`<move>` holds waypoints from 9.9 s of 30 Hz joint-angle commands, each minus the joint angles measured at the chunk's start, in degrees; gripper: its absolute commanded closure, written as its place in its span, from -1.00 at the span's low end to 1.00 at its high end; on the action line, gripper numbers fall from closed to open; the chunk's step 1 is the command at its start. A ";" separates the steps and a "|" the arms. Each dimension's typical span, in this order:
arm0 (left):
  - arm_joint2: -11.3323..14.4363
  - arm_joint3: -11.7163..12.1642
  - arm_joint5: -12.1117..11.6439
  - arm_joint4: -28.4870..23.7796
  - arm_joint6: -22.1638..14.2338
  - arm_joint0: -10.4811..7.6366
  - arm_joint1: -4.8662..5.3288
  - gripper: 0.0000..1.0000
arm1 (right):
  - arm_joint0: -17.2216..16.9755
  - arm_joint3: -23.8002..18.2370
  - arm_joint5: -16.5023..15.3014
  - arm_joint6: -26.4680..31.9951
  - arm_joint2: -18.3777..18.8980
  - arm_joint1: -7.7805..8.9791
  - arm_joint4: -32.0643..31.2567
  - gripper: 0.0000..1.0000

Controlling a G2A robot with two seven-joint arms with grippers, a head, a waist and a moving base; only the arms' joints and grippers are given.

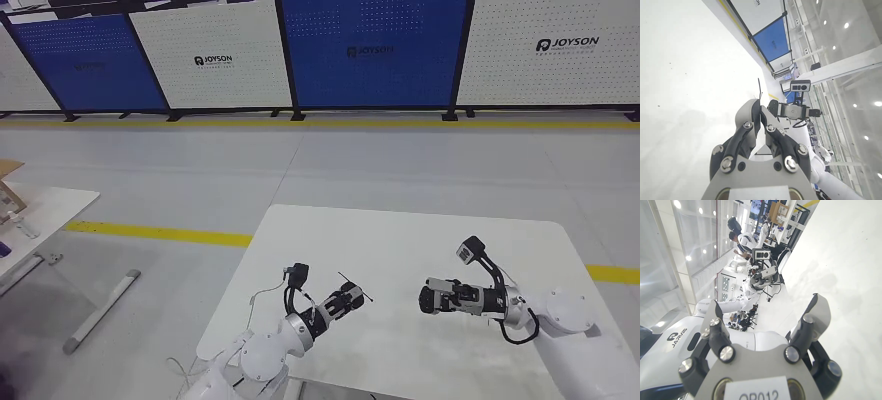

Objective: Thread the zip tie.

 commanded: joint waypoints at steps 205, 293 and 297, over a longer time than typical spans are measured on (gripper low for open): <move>6.80 7.93 -7.41 4.20 9.38 -5.04 -2.19 1.00 | 16.51 -3.63 34.34 6.35 -9.81 6.27 -55.83 -1.00; 6.80 7.93 -7.41 4.20 9.38 -5.04 -2.19 1.00 | 27.96 16.36 36.97 6.35 -26.96 -1.62 -57.04 0.50; 6.80 7.93 -7.41 4.20 9.38 -5.04 -2.19 1.00 | 28.95 18.39 36.97 6.35 -28.59 -2.72 -56.78 0.52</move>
